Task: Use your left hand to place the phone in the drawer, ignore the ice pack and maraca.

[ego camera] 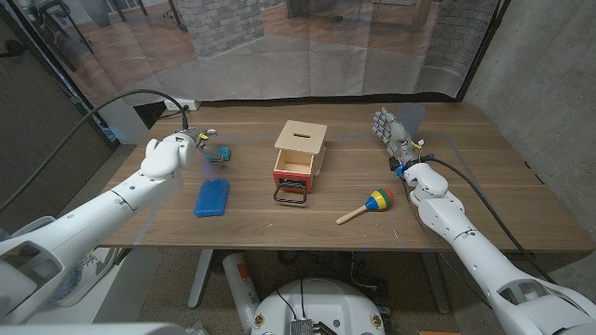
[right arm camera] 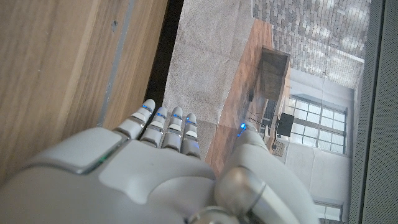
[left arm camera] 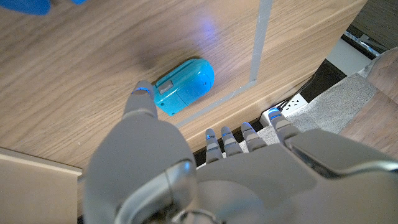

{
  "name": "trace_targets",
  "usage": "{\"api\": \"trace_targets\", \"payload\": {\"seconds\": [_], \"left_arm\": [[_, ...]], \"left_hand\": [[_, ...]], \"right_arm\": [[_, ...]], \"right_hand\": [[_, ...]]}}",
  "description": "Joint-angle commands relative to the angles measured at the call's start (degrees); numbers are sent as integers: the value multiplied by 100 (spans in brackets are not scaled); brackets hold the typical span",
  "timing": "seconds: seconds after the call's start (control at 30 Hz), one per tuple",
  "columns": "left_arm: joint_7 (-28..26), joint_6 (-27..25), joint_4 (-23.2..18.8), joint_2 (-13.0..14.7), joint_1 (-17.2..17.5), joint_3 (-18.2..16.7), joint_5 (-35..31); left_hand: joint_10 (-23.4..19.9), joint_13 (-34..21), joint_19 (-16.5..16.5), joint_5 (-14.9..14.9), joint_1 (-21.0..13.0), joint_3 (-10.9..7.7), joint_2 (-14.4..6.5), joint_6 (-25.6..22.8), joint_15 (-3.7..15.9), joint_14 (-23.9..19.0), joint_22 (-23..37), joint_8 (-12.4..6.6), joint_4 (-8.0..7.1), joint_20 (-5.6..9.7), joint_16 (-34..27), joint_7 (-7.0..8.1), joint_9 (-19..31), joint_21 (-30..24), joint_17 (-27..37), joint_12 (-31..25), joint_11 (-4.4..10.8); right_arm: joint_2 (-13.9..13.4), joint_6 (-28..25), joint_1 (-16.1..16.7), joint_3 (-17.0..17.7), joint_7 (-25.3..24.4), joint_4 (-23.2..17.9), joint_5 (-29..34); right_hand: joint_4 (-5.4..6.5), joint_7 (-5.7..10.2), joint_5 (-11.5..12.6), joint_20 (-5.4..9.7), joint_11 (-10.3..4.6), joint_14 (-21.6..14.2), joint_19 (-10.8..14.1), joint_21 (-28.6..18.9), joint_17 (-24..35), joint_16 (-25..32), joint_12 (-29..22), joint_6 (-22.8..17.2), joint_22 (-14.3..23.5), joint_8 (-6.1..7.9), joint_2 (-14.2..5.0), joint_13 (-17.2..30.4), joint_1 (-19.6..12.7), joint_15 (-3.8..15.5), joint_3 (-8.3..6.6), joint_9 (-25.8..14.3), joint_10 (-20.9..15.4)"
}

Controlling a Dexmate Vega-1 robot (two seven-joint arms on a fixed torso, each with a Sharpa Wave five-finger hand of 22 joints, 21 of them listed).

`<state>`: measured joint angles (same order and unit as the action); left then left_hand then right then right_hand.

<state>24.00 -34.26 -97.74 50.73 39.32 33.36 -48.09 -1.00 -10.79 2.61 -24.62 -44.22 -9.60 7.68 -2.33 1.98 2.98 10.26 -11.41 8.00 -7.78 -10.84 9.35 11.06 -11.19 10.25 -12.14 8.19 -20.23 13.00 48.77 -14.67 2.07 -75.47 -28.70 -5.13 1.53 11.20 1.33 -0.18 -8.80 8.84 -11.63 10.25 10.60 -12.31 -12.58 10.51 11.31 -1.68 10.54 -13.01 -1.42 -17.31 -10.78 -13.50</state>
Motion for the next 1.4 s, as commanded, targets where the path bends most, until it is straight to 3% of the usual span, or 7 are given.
{"api": "trace_targets", "payload": {"seconds": [0.03,0.6,1.03,1.4], "left_arm": [[30,243,340,-147,-173,77,59],[71,435,825,-330,-418,239,144],[-98,722,1468,-617,-725,317,538],[-316,837,1804,-806,-895,488,643]], "left_hand": [[-75,-30,-11,-49,-87,27,17,-14,48,-25,19,-21,-2,16,-23,46,14,-21,24,-45,36],[-339,-26,1,-54,-161,74,3,-219,96,-116,19,-93,-11,32,-42,50,15,-24,21,-114,114],[-593,-22,-34,-63,-280,93,-53,-490,192,-334,19,-167,-15,46,-92,105,15,-40,20,-158,199],[-1307,-17,-196,-64,-497,123,-161,-1044,421,-821,17,-280,-34,59,-167,202,12,-82,17,-280,322]], "right_arm": [[7,-24,30,-21,-82,-94,12],[38,-68,34,-59,-191,-136,37],[42,-140,65,-68,-248,-137,47],[71,-110,68,-52,-269,-94,41]], "right_hand": [[-35,-16,0,-10,37,6,-5,5,33,11,12,2,18,-6,-7,8,37,-15,-2,-18,-41],[-39,-12,1,-12,48,3,-6,4,33,12,11,0,18,-5,-9,8,40,-12,3,-18,-45],[-43,-7,2,-11,48,1,-7,3,33,13,10,-10,18,-1,-10,9,43,-16,8,-18,-50],[-46,-9,2,-9,88,0,-10,4,33,14,9,-4,18,-3,-11,10,46,-13,12,-18,-50]]}}
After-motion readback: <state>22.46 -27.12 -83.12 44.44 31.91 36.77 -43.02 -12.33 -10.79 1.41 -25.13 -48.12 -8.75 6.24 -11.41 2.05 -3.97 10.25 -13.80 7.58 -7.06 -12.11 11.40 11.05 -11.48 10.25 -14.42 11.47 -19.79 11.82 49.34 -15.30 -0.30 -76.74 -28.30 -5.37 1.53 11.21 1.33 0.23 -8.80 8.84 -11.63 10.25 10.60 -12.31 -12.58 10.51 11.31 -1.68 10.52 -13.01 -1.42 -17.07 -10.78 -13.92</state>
